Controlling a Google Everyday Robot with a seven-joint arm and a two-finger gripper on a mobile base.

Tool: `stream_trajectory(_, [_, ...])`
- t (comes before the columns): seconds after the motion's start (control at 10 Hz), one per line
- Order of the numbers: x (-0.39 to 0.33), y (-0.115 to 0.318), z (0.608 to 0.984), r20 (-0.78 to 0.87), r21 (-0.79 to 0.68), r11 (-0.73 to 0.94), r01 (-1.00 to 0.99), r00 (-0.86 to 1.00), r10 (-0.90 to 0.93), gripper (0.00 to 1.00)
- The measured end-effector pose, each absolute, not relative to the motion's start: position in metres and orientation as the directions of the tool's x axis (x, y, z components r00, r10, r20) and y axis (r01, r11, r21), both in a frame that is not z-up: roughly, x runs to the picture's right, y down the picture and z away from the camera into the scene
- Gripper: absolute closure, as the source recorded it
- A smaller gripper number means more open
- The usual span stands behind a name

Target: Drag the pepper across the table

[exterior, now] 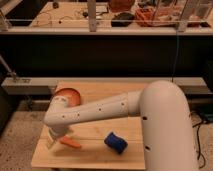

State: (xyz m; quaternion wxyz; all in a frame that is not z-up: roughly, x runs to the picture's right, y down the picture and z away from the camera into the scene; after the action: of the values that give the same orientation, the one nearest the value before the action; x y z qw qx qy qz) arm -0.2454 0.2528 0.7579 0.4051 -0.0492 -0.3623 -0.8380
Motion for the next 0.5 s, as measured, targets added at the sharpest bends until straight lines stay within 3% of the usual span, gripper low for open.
stream_trajectory(0.5, [-0.252,0.264,0.778,0.386,0.568,-0.426,0.704,-0.685,-0.618,0.2])
